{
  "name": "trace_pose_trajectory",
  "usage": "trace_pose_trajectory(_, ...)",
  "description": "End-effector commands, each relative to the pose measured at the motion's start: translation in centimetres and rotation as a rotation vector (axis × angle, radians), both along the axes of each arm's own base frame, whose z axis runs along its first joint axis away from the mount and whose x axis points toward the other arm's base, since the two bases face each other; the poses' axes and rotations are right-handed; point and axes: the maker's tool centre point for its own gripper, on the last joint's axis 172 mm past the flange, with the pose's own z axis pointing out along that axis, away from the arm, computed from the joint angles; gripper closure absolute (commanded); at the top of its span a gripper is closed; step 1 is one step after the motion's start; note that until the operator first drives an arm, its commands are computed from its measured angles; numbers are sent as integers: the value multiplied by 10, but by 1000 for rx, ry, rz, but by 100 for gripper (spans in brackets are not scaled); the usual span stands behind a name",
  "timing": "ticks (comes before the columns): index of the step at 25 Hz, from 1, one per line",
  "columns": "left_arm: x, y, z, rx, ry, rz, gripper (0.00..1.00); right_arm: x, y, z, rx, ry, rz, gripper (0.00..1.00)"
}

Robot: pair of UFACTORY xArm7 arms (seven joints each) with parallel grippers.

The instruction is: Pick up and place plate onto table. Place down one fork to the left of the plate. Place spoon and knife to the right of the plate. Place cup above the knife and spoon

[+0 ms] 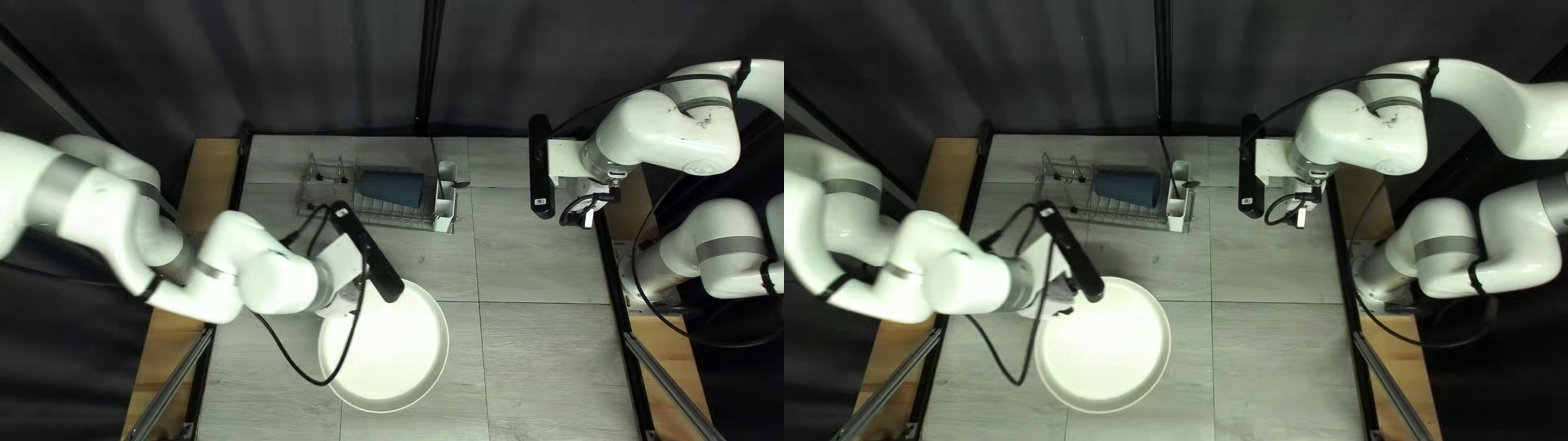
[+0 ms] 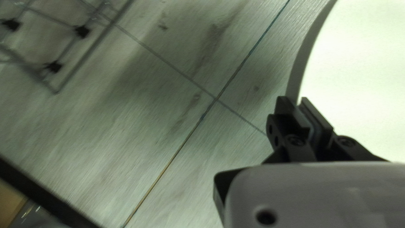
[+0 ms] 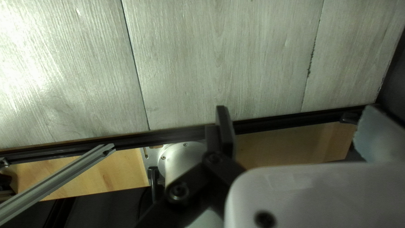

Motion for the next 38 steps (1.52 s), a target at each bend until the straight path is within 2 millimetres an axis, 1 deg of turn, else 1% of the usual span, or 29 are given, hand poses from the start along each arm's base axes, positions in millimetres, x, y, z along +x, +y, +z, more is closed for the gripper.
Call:
trace_pose_trajectory(1,2,0,-32,-24,14,-13,100,0,0,0,0,0,0,0)
trace_pose_trajectory(7,1,11,-63,-61,18,-28,100,0,0,0,0,0,0,0)
trace_pose_trajectory(10,-1,14,-73,-67,13,-40,100,0,0,0,0,0,0,0)
trace_pose_trajectory(12,-3,16,-81,-73,12,-50,90,0,0,0,0,0,0,0)
trace_pose_trajectory(13,-3,16,-83,-76,12,-53,9,0,0,0,0,0,0,0)
trace_pose_trajectory(14,-6,20,-90,-81,12,-56,0,0,0,0,0,0,0,0)
trace_pose_trajectory(15,-8,24,-94,-90,13,-55,0,0,0,0,0,0,0,0)
trace_pose_trajectory(18,-15,34,-99,-109,16,-51,0,0,0,0,0,0,0,0)
trace_pose_trajectory(21,-24,44,-93,-104,30,-50,0,0,0,0,0,0,0,0)
trace_pose_trajectory(23,-31,51,-81,-91,40,-59,0,0,0,0,0,0,0,0)
trace_pose_trajectory(25,-42,61,-58,-64,59,-80,0,0,0,0,0,0,0,0)
trace_pose_trajectory(26,-43,62,-55,-56,65,-87,0,0,0,0,0,0,0,0)
trace_pose_trajectory(27,-52,71,-35,-28,85,-112,0,0,0,0,0,0,0,0)
trace_pose_trajectory(28,-56,75,-26,-12,96,-125,0,0,0,0,0,0,0,0)
trace_pose_trajectory(29,-71,81,-1,22,127,-163,0,0,0,0,0,0,0,0)
trace_pose_trajectory(31,-93,84,39,56,155,-192,0,0,0,0,0,0,0,0)
trace_pose_trajectory(32,-98,85,49,61,157,-189,0,0,0,0,0,0,0,0)
trace_pose_trajectory(38,-98,85,49,61,157,-189,0,0,0,0,0,0,0,0)
